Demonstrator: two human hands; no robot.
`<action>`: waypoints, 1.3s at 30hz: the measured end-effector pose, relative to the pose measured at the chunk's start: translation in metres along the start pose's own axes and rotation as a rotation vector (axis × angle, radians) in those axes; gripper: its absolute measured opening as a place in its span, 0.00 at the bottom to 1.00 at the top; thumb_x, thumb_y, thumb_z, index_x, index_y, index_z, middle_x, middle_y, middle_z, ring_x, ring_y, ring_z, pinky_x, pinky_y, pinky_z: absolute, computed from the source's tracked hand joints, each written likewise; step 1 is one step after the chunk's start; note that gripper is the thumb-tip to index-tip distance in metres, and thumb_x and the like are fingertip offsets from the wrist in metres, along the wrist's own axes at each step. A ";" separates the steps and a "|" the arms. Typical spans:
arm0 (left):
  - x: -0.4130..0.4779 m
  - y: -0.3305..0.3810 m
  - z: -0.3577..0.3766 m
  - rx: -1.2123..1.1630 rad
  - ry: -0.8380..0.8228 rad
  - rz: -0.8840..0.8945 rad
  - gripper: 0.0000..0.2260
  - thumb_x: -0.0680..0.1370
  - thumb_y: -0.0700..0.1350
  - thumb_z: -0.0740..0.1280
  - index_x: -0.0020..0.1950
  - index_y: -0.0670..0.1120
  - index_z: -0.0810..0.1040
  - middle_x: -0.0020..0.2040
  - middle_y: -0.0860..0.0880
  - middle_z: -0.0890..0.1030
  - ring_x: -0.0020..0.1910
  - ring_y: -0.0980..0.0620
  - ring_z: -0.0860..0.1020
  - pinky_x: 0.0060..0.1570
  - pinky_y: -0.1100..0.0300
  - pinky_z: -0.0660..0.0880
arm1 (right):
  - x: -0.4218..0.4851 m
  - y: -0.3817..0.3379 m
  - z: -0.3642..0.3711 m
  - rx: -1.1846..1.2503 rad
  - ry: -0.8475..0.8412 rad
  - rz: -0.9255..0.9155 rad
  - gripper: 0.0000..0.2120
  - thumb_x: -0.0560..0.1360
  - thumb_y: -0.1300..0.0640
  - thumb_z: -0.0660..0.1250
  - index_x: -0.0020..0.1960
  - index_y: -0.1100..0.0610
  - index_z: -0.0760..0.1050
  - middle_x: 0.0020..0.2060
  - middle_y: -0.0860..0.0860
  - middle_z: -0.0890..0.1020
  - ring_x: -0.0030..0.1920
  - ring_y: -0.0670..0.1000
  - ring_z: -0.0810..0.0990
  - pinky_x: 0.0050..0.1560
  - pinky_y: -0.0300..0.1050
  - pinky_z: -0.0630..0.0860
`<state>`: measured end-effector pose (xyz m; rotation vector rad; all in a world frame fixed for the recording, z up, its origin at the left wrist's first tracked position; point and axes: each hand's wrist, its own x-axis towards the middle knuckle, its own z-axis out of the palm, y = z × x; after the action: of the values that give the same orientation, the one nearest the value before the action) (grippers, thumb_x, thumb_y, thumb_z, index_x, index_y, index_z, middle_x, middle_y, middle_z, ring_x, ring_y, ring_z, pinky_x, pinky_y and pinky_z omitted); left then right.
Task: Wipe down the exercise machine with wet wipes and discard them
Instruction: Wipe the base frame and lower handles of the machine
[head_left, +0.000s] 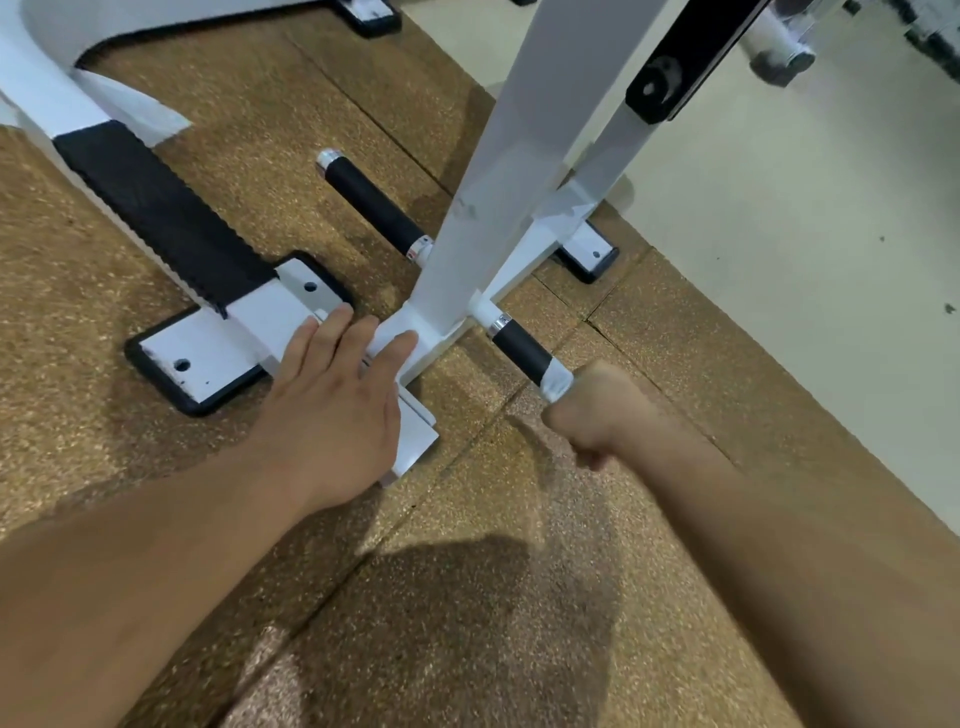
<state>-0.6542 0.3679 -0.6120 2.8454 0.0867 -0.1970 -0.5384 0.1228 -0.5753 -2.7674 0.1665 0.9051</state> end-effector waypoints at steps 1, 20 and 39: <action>0.000 -0.001 0.001 -0.001 0.013 0.000 0.27 0.83 0.53 0.43 0.83 0.56 0.43 0.83 0.46 0.48 0.81 0.46 0.37 0.79 0.46 0.36 | -0.006 -0.002 0.012 -0.094 0.233 -0.013 0.02 0.78 0.62 0.67 0.48 0.61 0.76 0.33 0.54 0.81 0.30 0.54 0.82 0.29 0.45 0.77; 0.002 0.002 -0.006 0.031 -0.084 -0.030 0.26 0.84 0.53 0.40 0.82 0.57 0.37 0.84 0.48 0.42 0.81 0.47 0.34 0.79 0.46 0.34 | -0.014 0.018 0.013 -0.392 0.376 -0.250 0.39 0.77 0.33 0.66 0.79 0.55 0.62 0.69 0.54 0.77 0.67 0.57 0.77 0.68 0.58 0.76; 0.001 0.001 -0.007 0.025 -0.082 -0.010 0.26 0.84 0.53 0.41 0.82 0.56 0.36 0.83 0.48 0.41 0.80 0.46 0.33 0.78 0.47 0.32 | -0.010 0.007 0.016 1.016 0.320 0.182 0.23 0.88 0.47 0.50 0.46 0.59 0.74 0.36 0.58 0.79 0.30 0.54 0.77 0.29 0.44 0.76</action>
<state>-0.6525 0.3690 -0.6047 2.8584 0.0816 -0.3182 -0.5571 0.1201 -0.5830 -1.9115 0.7120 0.2476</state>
